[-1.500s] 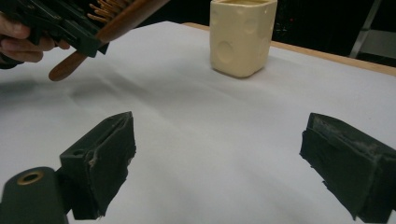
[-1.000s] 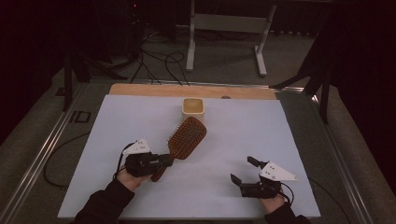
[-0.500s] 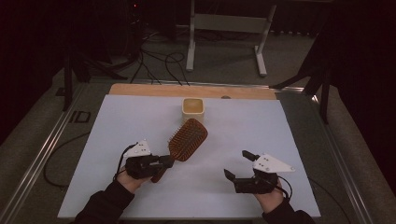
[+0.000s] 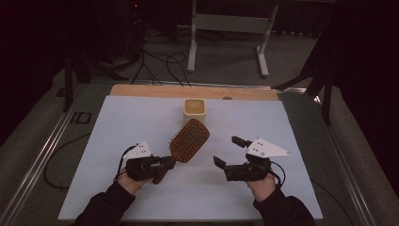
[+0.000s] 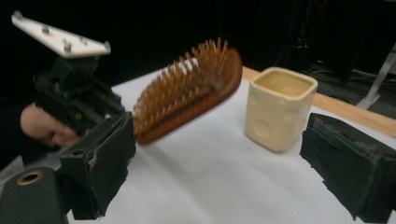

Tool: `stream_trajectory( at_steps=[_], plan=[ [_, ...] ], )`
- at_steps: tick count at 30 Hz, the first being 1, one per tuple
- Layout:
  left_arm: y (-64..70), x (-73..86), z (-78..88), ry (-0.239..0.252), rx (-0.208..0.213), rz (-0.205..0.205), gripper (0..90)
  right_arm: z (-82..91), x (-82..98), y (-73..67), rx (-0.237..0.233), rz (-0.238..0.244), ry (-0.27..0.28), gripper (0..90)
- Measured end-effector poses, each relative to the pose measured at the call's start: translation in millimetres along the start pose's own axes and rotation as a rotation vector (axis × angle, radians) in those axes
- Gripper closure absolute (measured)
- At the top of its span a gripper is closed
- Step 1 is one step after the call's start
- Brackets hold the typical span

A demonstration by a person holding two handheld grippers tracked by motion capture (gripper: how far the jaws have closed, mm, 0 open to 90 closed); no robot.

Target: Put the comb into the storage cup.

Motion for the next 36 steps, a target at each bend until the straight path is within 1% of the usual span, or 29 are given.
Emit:
stream_trajectory(
  at_steps=[2, 3, 4, 5, 6, 9, 10, 11, 12, 13, 14, 16, 17, 18, 19, 20, 21, 22, 24, 25, 28, 32, 34, 35, 36],
  plan=[
    [0.2, -0.1, -0.1, 0.001, 0.003, 0.002, 74.3, -3.0, -6.3, 0.1, -0.003, -0.009, 0.012, 9.6],
    [0.2, -0.1, -0.1, 0.001, 0.003, 0.002, 74.3, -3.0, -6.3, 0.1, -0.003, -0.009, 0.012, 9.6],
    [0.0, -0.1, 0.1, 0.0, -0.006, -0.003, 74.3, -6.9, -12.3, 0.1, -0.007, -0.013, 0.018, 9.6],
    [0.1, -0.2, 0.0, 0.002, 0.004, 0.003, 74.3, -9.4, -14.7, 0.3, -0.007, -0.011, 0.017, 9.5],
    [0.1, -0.2, 0.2, 0.003, -0.002, -0.004, 74.3, -11.7, -17.0, 0.3, -0.007, -0.009, 0.022, 9.5],
    [0.1, -0.3, 0.3, 0.002, 0.003, -0.001, 74.3, -19.5, -22.0, 0.0, -0.015, -0.001, 0.014, 9.5],
    [0.2, -0.6, 0.5, 0.006, 0.002, 0.002, 74.3, -21.9, -23.7, 0.2, -0.021, -0.005, 0.016, 9.5],
    [0.2, -0.6, 0.5, 0.006, 0.002, 0.002, 74.3, -21.9, -23.7, 0.2, -0.021, -0.005, 0.016, 9.5],
    [0.2, -0.8, 0.8, 0.007, -0.004, -0.004, 74.3, -26.4, -26.9, 2.0, -0.022, -0.032, 0.021, 9.5],
    [0.2, -0.8, 0.8, 0.007, -0.004, -0.004, 74.3, -26.4, -26.9, 2.0, -0.022, -0.032, 0.021, 9.5],
    [0.4, -1.3, 1.1, 0.01, 0.002, -0.002, 74.3, -30.4, -30.2, 4.1, -0.029, -0.074, 0.036, 9.5],
    [0.4, -1.7, 1.5, 0.013, 0.001, -0.003, 74.3, -35.0, -32.2, 6.8, -0.019, -0.114, 0.04, 9.4],
    [0.6, -1.9, 1.5, 0.015, 0.005, -0.002, 74.3, -37.4, -32.7, 8.0, -0.02, -0.14, 0.041, 9.4],
    [0.6, -1.9, 1.7, 0.015, -0.002, -0.005, 74.3, -40.1, -33.2, 9.4, -0.018, -0.176, 0.041, 9.4],
    [0.6, -1.9, 1.7, 0.015, -0.002, -0.005, 74.3, -40.1, -33.2, 9.4, -0.018, -0.176, 0.041, 9.4],
    [0.7, -1.9, 1.7, 0.016, 0.002, -0.005, 74.3, -45.7, -33.5, 11.9, -0.019, -0.239, 0.043, 9.2],
    [0.7, -2.0, 1.7, 0.016, -0.005, -0.008, 74.3, -48.2, -33.3, 12.5, -0.028, -0.275, 0.047, 9.2],
    [0.8, -2.0, 1.7, 0.015, 0.003, -0.006, 74.3, -50.9, -32.6, 13.3, -0.038, -0.309, 0.049, 9.2],
    [0.8, -2.3, 1.7, 0.017, -0.005, -0.01, 74.3, -56.9, -30.4, 14.7, -0.06, -0.377, 0.049, 9.2],
    [0.8, -2.3, 1.7, 0.017, -0.005, -0.01, 74.3, -59.8, -28.9, 14.5, -0.078, -0.417, 0.046, 9.2],
    [0.2, -2.6, 1.8, 0.021, -0.004, -0.009, 74.3, -68.5, -23.5, 13.5, -0.124, -0.516, 0.032, 9.1],
    [0.1, -3.1, 2.2, 0.024, -0.007, -0.009, 74.3, -80.0, -15.6, 8.6, -0.178, -0.614, -0.009, 9.2],
    [0.3, -3.1, 1.9, 0.024, -0.01, -0.012, 74.3, -84.9, -12.8, 5.6, -0.201, -0.649, -0.024, 9.5],
    [0.3, -3.1, 1.9, 0.024, -0.01, -0.012, 74.3, -86.8, -11.7, 4.3, -0.203, -0.662, -0.033, 9.9],
    [0.6, -3.0, 1.3, 0.023, -0.006, -0.013, 74.3, -88.9, -10.8, 2.9, -0.205, -0.672, -0.039, 12.4]
  ],
)
Point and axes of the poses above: each handheld gripper's, and its own axes: z roughly backward along the jaws, x roughly out of its underside, y roughly to its right, the point moved 7 cm from there along -z, roughly forward along the jaws, and after that the axes turned 1 degree about -x, right-handed, at the moved point
